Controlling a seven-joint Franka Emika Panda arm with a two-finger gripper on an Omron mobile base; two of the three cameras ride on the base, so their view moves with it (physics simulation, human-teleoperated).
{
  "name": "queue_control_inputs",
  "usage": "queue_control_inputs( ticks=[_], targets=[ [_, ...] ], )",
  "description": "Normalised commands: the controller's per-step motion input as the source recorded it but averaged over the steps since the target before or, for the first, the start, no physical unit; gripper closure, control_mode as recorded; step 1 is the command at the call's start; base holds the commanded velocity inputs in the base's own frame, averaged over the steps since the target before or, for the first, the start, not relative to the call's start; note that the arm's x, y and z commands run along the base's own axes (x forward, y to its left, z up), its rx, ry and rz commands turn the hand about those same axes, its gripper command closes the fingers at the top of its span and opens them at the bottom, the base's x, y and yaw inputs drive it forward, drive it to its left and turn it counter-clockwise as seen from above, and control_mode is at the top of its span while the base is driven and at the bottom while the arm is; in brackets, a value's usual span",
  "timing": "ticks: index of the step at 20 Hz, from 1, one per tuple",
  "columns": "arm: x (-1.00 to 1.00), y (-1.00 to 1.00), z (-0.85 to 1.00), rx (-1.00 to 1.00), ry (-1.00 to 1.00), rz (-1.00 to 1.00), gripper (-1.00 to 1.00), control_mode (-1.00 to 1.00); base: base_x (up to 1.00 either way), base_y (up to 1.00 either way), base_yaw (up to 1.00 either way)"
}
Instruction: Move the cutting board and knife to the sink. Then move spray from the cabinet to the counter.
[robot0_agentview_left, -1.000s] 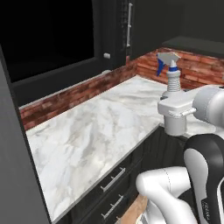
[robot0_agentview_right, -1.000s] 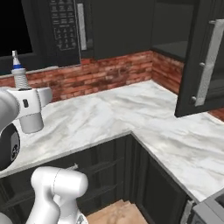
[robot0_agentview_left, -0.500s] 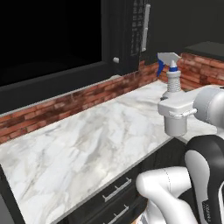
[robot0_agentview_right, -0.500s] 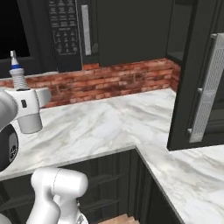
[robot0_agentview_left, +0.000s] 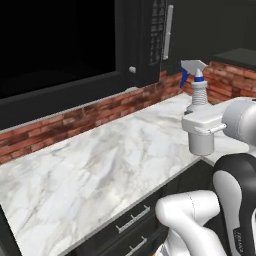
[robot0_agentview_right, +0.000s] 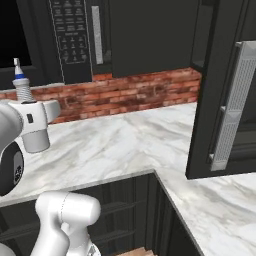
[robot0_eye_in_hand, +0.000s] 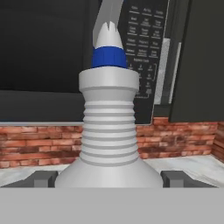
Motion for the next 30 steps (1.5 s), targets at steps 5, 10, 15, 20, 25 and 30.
queue_control_inputs(
  ticks=[5, 10, 15, 20, 25, 30],
  targets=[
    [0.00, 0.00, 0.00, 0.00, 0.00, 0.00, 1.00, 1.00, 0.51, -0.22, 0.08],
    [0.00, 0.00, 0.00, 0.00, 0.00, 0.00, 1.00, 1.00, 0.36, -0.31, 0.20],
    [0.00, 0.00, 0.00, 0.00, 0.00, 0.00, 1.00, 1.00, 0.24, -0.19, 0.20],
    [0.03, 0.00, -0.05, 0.00, 0.00, 0.01, 1.00, -1.00, 0.11, 0.00, 0.08],
    [0.08, 0.00, -0.39, 0.00, 0.00, 0.00, 1.00, -1.00, 0.00, 0.00, 0.00],
    [0.21, 0.00, -0.58, 0.00, 0.00, 0.00, 1.00, -1.00, 0.00, 0.00, 0.00]
  ],
)
